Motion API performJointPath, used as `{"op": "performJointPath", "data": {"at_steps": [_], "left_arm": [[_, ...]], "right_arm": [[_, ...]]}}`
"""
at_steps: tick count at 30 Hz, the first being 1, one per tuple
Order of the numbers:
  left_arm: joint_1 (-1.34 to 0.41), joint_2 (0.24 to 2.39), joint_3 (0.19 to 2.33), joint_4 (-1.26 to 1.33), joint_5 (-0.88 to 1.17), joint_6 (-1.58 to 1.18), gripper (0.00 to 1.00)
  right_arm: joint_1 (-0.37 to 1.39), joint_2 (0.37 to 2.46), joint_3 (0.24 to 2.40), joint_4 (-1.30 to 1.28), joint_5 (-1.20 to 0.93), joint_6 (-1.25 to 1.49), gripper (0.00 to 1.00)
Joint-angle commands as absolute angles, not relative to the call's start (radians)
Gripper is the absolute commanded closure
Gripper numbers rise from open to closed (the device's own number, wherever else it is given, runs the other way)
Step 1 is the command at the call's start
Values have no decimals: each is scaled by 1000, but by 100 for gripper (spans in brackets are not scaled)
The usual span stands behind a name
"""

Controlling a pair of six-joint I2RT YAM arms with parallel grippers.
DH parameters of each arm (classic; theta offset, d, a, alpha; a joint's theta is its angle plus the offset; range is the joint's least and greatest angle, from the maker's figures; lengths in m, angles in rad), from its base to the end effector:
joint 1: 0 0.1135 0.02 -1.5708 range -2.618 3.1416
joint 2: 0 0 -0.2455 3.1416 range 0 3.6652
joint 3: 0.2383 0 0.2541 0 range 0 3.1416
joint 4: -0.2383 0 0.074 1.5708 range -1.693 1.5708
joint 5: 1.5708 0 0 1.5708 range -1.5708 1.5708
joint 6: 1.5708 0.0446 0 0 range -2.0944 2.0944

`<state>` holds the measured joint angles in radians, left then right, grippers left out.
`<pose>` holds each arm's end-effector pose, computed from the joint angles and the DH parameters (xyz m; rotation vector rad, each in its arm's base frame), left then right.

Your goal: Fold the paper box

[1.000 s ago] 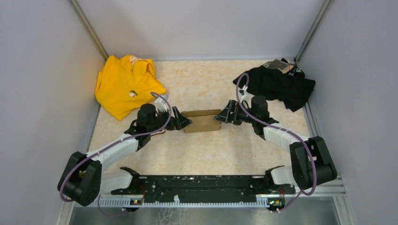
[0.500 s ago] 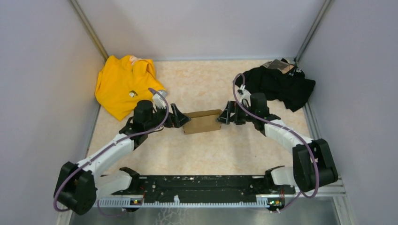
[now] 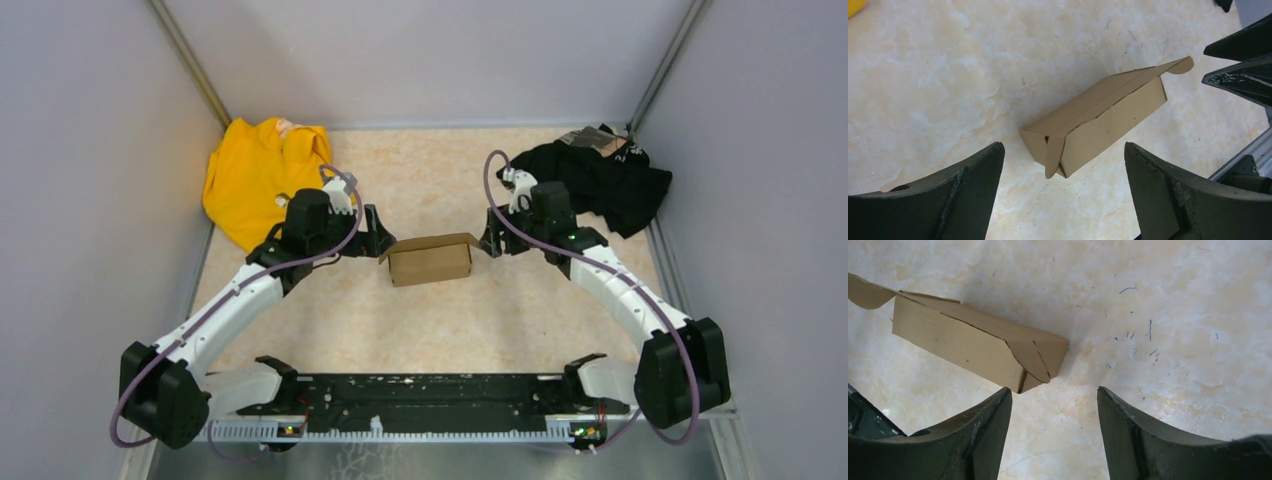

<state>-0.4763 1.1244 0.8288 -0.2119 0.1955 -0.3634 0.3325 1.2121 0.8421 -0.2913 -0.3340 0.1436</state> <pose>0.2365 -0.1318 0.2632 0.2444 2.1335 -0.7060 0.2574 0.1044 0.2387 -0.3979 2.2285 0.6297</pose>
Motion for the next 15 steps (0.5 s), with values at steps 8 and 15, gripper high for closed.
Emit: {"op": "performJointPath", "data": {"at_steps": [8,15], "left_arm": [[-483,1134,876,-302,152,-294,19],[-511,1173,906,-342,136,-270,35]], "right_arm": [[431,1217,916,-276,-238,29,45],[433,1249,941,-247,-267,18,52]]}}
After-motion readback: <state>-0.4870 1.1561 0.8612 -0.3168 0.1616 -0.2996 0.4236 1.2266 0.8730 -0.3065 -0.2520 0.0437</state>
